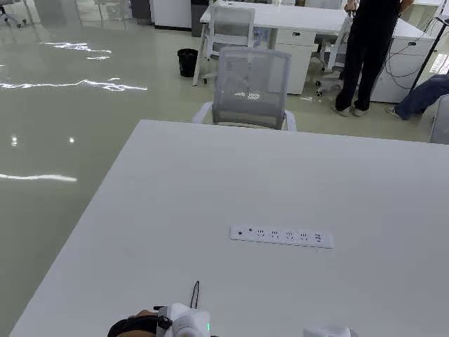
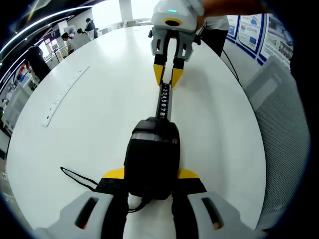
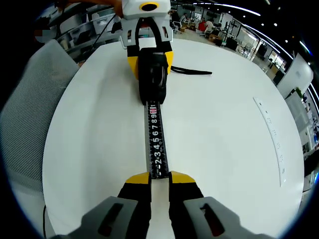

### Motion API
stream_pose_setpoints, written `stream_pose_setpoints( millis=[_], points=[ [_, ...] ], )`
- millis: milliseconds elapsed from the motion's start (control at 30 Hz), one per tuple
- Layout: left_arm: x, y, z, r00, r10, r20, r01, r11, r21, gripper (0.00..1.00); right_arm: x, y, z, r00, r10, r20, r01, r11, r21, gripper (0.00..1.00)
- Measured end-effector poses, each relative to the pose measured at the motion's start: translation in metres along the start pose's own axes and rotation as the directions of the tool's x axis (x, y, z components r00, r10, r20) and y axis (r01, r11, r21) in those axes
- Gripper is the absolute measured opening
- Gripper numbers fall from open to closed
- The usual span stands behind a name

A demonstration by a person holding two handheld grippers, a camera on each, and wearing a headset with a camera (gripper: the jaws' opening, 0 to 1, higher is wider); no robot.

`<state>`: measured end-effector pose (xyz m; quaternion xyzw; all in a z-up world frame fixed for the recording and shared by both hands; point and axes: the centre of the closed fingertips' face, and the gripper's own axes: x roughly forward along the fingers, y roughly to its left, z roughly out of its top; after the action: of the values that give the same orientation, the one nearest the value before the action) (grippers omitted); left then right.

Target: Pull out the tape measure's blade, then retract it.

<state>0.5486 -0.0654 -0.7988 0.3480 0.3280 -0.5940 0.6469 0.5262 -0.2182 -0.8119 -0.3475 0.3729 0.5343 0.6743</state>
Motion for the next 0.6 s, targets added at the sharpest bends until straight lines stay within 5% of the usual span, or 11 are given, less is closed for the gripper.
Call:
stream_pose_setpoints(
  millis=[600],
  points=[
    [0.0,0.0,-0.001,1.0,0.0,-0.001,0.0,1.0,-0.002,0.29,-0.008,-0.003,-0.013,1.0,-0.007,-0.004,0.007,1.0,0.015,0.1]
  ],
)
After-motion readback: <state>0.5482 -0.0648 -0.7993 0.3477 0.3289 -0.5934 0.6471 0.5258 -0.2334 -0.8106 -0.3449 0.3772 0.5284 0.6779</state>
